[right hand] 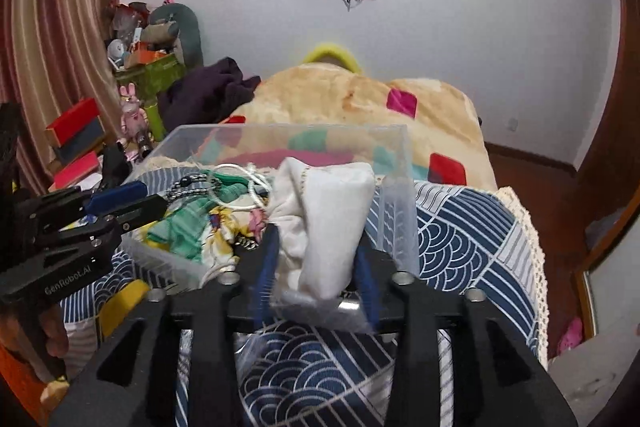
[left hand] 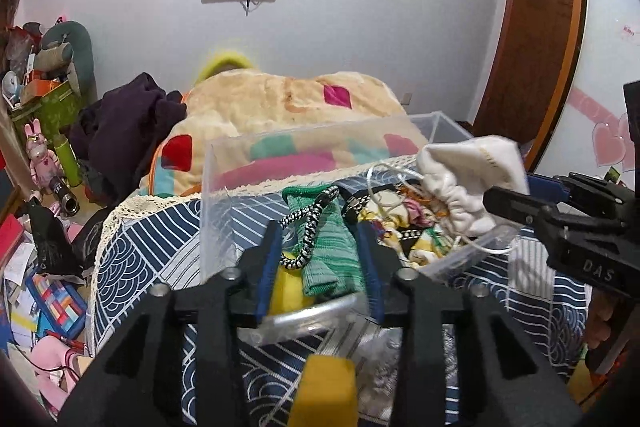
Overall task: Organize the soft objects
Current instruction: 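Drop the chain into the box with left tool while right tool drops white bag, then grasp the yellow sponge with left tool while right tool grasps clear plastic bag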
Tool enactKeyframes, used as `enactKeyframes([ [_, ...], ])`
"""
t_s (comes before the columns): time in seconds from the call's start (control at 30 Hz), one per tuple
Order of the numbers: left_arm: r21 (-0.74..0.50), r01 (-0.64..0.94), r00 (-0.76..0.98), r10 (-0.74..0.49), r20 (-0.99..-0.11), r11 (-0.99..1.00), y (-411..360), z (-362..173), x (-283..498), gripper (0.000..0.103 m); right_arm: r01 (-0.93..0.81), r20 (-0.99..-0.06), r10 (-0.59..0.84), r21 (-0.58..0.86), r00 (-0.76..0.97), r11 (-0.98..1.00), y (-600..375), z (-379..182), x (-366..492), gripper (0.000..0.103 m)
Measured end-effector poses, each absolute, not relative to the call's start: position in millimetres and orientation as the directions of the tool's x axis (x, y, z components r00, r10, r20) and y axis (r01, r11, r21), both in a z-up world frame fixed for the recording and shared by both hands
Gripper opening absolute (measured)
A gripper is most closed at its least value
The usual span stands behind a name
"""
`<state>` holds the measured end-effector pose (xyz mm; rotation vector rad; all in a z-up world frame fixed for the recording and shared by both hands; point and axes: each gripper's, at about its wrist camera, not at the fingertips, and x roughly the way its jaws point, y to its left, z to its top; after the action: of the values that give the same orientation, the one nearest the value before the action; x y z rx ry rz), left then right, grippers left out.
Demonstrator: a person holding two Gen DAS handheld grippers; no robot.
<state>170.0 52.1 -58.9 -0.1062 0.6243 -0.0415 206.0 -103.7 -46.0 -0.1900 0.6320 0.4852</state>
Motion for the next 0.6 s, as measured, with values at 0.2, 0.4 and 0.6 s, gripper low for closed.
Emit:
enactKeyframes([
  [0.2, -0.12, 0.019, 0.838, -0.081, -0.539, 0.993, 51.0, -39.8, 145.9, 0.06, -0.515, -0.563, 0.413, -0.027, 0.716, 0.857, -108.6, -32.1, 184.7, 0.058],
  [0.4, -0.132, -0.004, 0.863, -0.063, -0.501, 0.991, 53.9, -29.1, 123.5, 0.091, -0.543, -0.512, 0.46, -0.015, 0.725, 0.839, -107.3, -23.6, 165.4, 0.069],
  [0.6, -0.137, -0.019, 0.846, -0.057, -0.53, 0.99, 57.5, -41.7, 111.3, 0.095, -0.569, -0.55, 0.476, 0.003, 0.686, 0.822, -97.2, -47.7, 155.2, 0.071],
])
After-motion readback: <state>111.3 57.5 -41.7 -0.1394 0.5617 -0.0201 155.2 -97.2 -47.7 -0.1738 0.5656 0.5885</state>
